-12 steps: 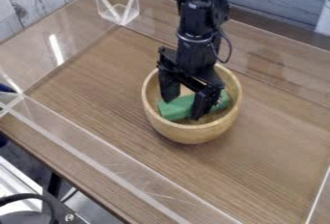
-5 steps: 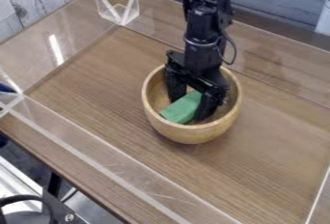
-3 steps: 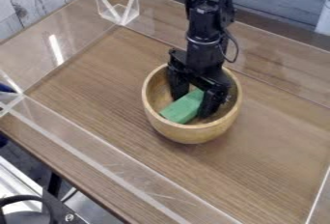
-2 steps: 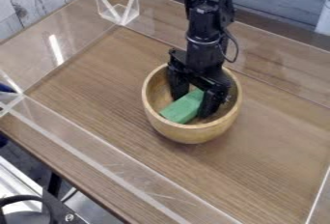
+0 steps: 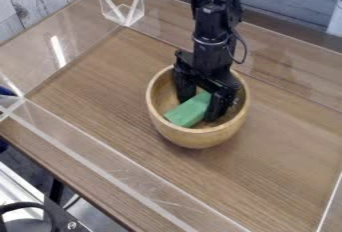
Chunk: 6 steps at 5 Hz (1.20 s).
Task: Remove the green block from inside the brown bowl and put it on the table
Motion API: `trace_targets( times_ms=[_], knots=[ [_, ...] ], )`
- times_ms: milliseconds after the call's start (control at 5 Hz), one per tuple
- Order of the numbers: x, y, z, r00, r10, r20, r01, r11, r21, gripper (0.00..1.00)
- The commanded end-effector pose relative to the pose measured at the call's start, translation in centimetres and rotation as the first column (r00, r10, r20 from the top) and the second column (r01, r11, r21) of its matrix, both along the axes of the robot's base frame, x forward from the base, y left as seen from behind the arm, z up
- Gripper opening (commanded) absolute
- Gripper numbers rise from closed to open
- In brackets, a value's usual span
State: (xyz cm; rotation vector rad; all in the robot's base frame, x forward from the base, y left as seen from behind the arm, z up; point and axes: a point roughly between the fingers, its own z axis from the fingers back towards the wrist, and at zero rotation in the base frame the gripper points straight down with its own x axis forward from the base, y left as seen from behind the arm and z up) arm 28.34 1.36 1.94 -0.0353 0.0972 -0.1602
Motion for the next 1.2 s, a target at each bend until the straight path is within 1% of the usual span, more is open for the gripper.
trace_targets(
  times_ms=[0,200,800,1000],
  knots=[
    [-0.2,1.2,-1.0,1.0,0.006,-0.023,-0.006,1.0,-0.009,1.0],
    [-0.3,1.4,-0.9,1.0,0.008,-0.03,-0.009,1.0,-0.011,1.0],
    [-0.3,3.1,1.6,0.998,0.055,0.031,-0.054,0.998,-0.016,1.0],
    [-0.3,3.4,2.7,0.997,0.066,0.051,-0.064,0.998,-0.023,1.0]
  ],
)
